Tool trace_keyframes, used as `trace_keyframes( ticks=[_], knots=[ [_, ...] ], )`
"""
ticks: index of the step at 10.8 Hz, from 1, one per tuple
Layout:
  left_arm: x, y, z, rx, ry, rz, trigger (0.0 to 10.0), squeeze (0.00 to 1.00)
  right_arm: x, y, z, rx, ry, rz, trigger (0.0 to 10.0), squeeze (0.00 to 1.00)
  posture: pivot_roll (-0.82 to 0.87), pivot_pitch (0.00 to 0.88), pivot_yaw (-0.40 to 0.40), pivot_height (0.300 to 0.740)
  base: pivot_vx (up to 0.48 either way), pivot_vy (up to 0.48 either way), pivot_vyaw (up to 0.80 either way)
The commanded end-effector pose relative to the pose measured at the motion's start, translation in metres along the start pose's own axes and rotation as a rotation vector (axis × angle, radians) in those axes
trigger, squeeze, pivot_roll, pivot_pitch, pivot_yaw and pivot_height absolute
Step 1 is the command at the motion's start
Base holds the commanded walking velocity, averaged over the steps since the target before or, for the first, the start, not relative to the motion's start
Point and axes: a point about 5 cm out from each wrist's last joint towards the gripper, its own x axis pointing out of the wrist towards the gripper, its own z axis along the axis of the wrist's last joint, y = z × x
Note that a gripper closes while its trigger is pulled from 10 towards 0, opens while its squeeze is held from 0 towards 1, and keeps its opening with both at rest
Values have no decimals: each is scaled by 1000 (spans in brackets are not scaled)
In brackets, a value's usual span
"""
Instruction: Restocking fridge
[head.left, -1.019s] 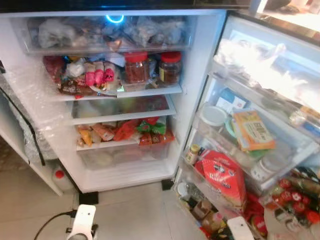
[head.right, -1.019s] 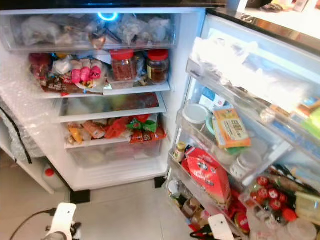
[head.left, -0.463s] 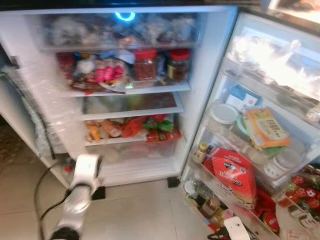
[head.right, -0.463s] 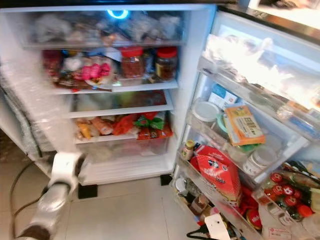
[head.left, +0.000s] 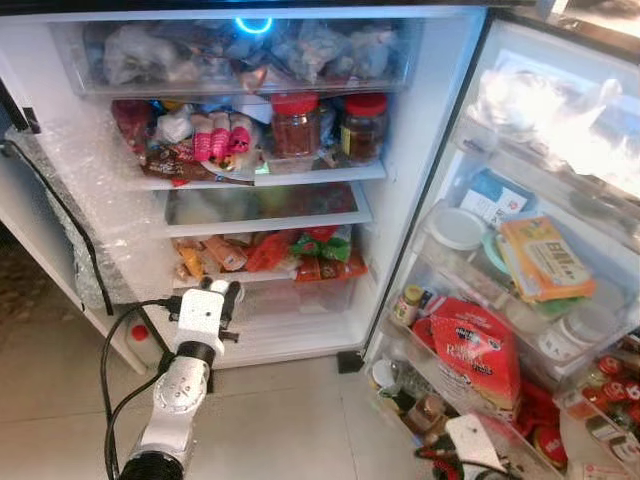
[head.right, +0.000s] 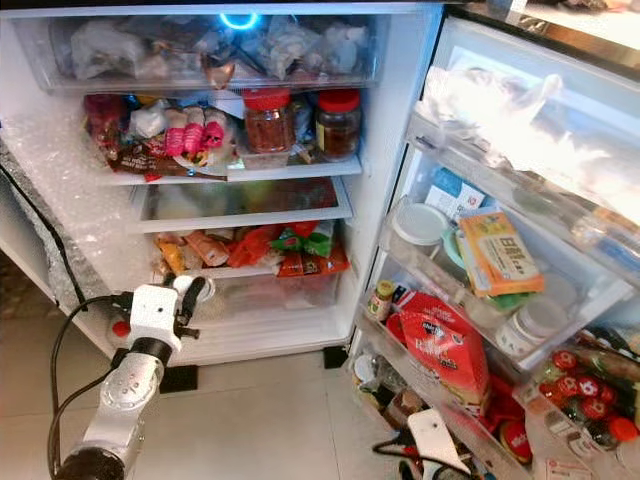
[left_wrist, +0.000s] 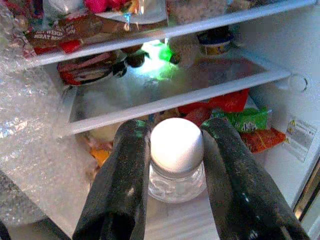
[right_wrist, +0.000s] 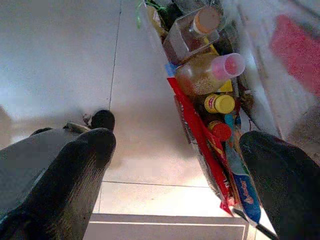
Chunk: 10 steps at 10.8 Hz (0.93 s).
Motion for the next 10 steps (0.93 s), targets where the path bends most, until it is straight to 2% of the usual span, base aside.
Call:
trace_keyframes(
  ticks=[1, 2, 3, 6, 10],
  knots=[
    [-2, -2, 1, 4, -1, -9, 10000, 0, 0, -3, -1, 20, 8, -9, 10000, 0, -112, 89, -40, 740, 0, 0, 0],
    [-3, -2, 2, 4, 1, -10, 10000, 0, 0, -3, -1, 20, 8, -9, 10000, 0, -112, 89, -40, 740, 0, 0, 0],
    [-2, 3, 5, 7, -6, 7, 10000, 0, 0, -10, 15, 17, -21, -8, 10000, 0, -131, 107, -48, 740, 0, 0, 0],
    [10, -6, 12, -19, -18, -1, 10000, 0, -2, -21, 24, 33, -41, -32, 10000, 0, -147, 83, -64, 740, 0, 0, 0],
    [17, 5, 21, -6, -46, 42, 10000, 0, -2, -23, 29, 15, -48, -18, 10000, 0, -134, 54, -57, 740, 0, 0, 0]
  ],
)
